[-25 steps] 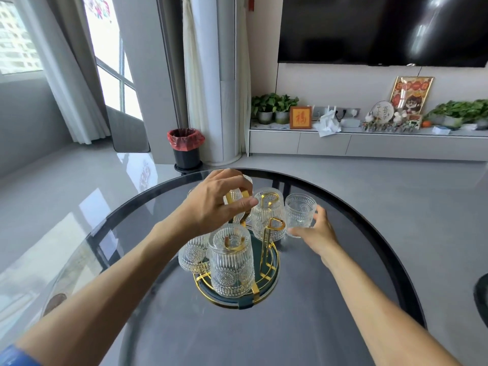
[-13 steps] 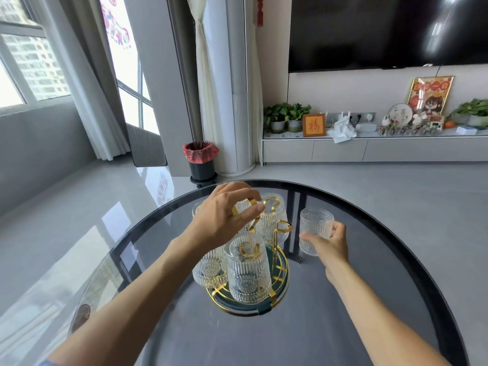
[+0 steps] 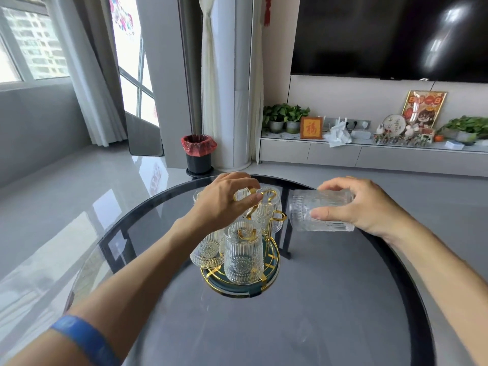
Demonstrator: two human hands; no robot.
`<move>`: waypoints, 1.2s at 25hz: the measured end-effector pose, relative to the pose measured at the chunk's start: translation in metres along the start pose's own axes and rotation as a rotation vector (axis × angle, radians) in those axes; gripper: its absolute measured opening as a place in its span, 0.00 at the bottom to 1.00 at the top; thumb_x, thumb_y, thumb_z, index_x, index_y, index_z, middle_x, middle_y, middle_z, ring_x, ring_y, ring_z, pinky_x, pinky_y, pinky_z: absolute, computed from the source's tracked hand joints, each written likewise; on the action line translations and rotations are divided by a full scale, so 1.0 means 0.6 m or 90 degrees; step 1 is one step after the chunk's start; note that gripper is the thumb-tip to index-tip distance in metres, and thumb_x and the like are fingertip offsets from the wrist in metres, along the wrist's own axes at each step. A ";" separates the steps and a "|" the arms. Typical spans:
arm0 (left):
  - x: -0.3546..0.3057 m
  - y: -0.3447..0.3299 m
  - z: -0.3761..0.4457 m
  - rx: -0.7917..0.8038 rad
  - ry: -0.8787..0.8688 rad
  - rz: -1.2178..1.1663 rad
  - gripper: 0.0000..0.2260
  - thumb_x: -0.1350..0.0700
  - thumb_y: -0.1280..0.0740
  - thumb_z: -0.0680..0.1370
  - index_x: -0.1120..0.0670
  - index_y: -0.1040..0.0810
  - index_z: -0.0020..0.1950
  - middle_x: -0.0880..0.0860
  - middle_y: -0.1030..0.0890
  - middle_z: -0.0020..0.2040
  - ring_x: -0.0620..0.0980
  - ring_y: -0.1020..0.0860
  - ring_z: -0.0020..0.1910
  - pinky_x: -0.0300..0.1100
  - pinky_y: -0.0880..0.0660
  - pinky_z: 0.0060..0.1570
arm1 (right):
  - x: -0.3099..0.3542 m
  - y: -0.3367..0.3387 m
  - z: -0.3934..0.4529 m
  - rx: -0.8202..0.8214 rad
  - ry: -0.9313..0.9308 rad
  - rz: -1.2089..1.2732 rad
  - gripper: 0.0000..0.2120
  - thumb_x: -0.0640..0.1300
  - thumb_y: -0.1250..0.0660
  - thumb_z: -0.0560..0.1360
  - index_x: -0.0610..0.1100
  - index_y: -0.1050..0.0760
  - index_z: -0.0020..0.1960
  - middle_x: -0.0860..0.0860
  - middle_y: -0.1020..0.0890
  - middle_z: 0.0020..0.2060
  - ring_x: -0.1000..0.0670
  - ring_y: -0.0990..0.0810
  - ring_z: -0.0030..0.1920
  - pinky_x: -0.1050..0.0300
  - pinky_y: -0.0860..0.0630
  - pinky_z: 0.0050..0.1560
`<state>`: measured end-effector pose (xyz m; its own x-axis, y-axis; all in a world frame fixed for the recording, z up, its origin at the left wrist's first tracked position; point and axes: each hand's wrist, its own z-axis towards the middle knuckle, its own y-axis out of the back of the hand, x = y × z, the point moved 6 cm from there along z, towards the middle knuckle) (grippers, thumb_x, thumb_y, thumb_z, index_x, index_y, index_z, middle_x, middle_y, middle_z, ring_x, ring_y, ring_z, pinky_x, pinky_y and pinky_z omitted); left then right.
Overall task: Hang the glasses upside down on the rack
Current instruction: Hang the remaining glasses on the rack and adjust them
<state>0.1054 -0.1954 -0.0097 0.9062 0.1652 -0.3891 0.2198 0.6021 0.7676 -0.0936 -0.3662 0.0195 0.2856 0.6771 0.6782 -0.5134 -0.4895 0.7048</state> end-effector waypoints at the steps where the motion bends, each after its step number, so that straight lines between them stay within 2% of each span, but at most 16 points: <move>1: -0.001 0.001 0.000 0.005 -0.002 0.003 0.19 0.38 0.38 0.79 0.49 0.19 0.60 0.50 0.20 0.63 0.50 0.25 0.62 0.45 0.28 0.56 | 0.014 0.000 0.001 0.006 0.008 -0.053 0.28 0.65 0.20 0.54 0.56 0.20 0.51 0.59 0.19 0.47 0.60 0.22 0.46 0.62 0.29 0.42; 3: -0.003 0.002 0.000 0.014 -0.008 0.007 0.19 0.38 0.38 0.79 0.50 0.18 0.59 0.50 0.20 0.62 0.49 0.24 0.61 0.43 0.29 0.54 | 0.037 -0.014 0.000 0.001 0.024 -0.092 0.28 0.63 0.19 0.55 0.56 0.22 0.51 0.53 0.19 0.48 0.52 0.23 0.47 0.56 0.29 0.42; 4: -0.005 0.003 -0.001 0.017 -0.013 0.008 0.19 0.39 0.38 0.79 0.50 0.19 0.60 0.50 0.20 0.62 0.49 0.24 0.61 0.43 0.29 0.54 | 0.045 -0.023 -0.001 -0.013 0.034 -0.090 0.29 0.62 0.19 0.55 0.55 0.23 0.52 0.53 0.20 0.49 0.51 0.23 0.48 0.56 0.30 0.42; 9: -0.010 0.009 0.000 0.054 -0.006 -0.005 0.18 0.43 0.39 0.81 0.52 0.20 0.63 0.52 0.21 0.63 0.51 0.24 0.62 0.46 0.27 0.58 | 0.077 -0.074 0.011 -0.070 0.112 -0.137 0.34 0.59 0.19 0.58 0.52 0.31 0.57 0.55 0.27 0.53 0.54 0.28 0.52 0.58 0.35 0.46; 12: -0.004 0.004 0.000 0.075 0.044 0.001 0.18 0.41 0.37 0.79 0.47 0.21 0.66 0.55 0.24 0.68 0.56 0.30 0.70 0.54 0.28 0.62 | 0.083 -0.110 0.020 -0.051 0.137 -0.186 0.32 0.58 0.19 0.59 0.52 0.35 0.52 0.55 0.29 0.51 0.51 0.27 0.49 0.54 0.32 0.43; 13: -0.001 0.002 -0.002 0.076 0.062 -0.005 0.19 0.40 0.36 0.78 0.45 0.22 0.66 0.55 0.24 0.68 0.57 0.29 0.70 0.54 0.27 0.61 | 0.083 -0.123 0.020 -0.042 0.142 -0.202 0.30 0.58 0.19 0.60 0.51 0.35 0.50 0.55 0.29 0.49 0.50 0.26 0.47 0.52 0.30 0.42; 16: 0.000 0.003 -0.002 0.049 0.069 -0.007 0.21 0.38 0.33 0.75 0.43 0.23 0.66 0.53 0.22 0.61 0.54 0.21 0.56 0.48 0.22 0.50 | 0.072 -0.155 0.016 0.003 0.147 -0.221 0.24 0.59 0.21 0.63 0.51 0.32 0.45 0.55 0.28 0.47 0.50 0.25 0.43 0.51 0.26 0.41; 18: 0.003 0.004 0.001 0.041 0.066 -0.004 0.23 0.37 0.31 0.74 0.44 0.23 0.67 0.51 0.22 0.60 0.52 0.20 0.54 0.43 0.27 0.46 | 0.062 -0.162 0.011 0.018 0.157 -0.204 0.20 0.58 0.22 0.65 0.51 0.29 0.46 0.57 0.26 0.48 0.51 0.24 0.45 0.52 0.26 0.41; 22: 0.017 -0.002 -0.005 0.062 0.115 -0.072 0.31 0.34 0.31 0.72 0.45 0.28 0.72 0.52 0.23 0.69 0.52 0.25 0.65 0.46 0.29 0.59 | 0.052 -0.161 0.007 0.025 0.176 -0.180 0.17 0.58 0.25 0.68 0.54 0.29 0.48 0.59 0.25 0.51 0.51 0.23 0.51 0.50 0.24 0.47; 24: 0.015 -0.001 0.000 0.078 0.111 -0.088 0.30 0.34 0.30 0.71 0.46 0.25 0.68 0.52 0.21 0.65 0.52 0.22 0.61 0.46 0.26 0.58 | 0.047 -0.159 0.005 0.024 0.174 -0.174 0.16 0.58 0.26 0.69 0.55 0.29 0.48 0.60 0.26 0.51 0.52 0.24 0.53 0.51 0.25 0.48; 27: 0.011 -0.004 0.016 0.136 0.118 -0.146 0.24 0.37 0.28 0.71 0.46 0.24 0.62 0.53 0.17 0.56 0.52 0.17 0.44 0.51 0.20 0.48 | 0.040 -0.157 -0.003 0.010 0.170 -0.164 0.15 0.57 0.26 0.69 0.54 0.29 0.49 0.60 0.26 0.52 0.53 0.24 0.53 0.52 0.25 0.47; 28: 0.009 -0.009 0.020 0.156 0.124 -0.161 0.23 0.40 0.27 0.71 0.46 0.24 0.62 0.52 0.17 0.55 0.53 0.17 0.45 0.51 0.21 0.49 | 0.038 -0.155 -0.007 0.002 0.168 -0.162 0.15 0.56 0.26 0.70 0.54 0.29 0.48 0.60 0.26 0.52 0.53 0.24 0.52 0.53 0.26 0.46; 30: 0.007 -0.019 0.029 0.180 0.133 -0.199 0.21 0.43 0.26 0.72 0.46 0.24 0.62 0.51 0.19 0.59 0.55 0.19 0.54 0.51 0.23 0.55 | 0.033 -0.150 -0.014 -0.016 0.165 -0.156 0.15 0.56 0.26 0.70 0.54 0.29 0.48 0.60 0.26 0.51 0.54 0.24 0.52 0.53 0.26 0.45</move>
<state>0.1130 -0.2154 -0.0112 0.6952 0.1817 -0.6955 0.5865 0.4161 0.6949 -0.0485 -0.3041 -0.0318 0.1895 0.8913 0.4120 -0.4759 -0.2837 0.8325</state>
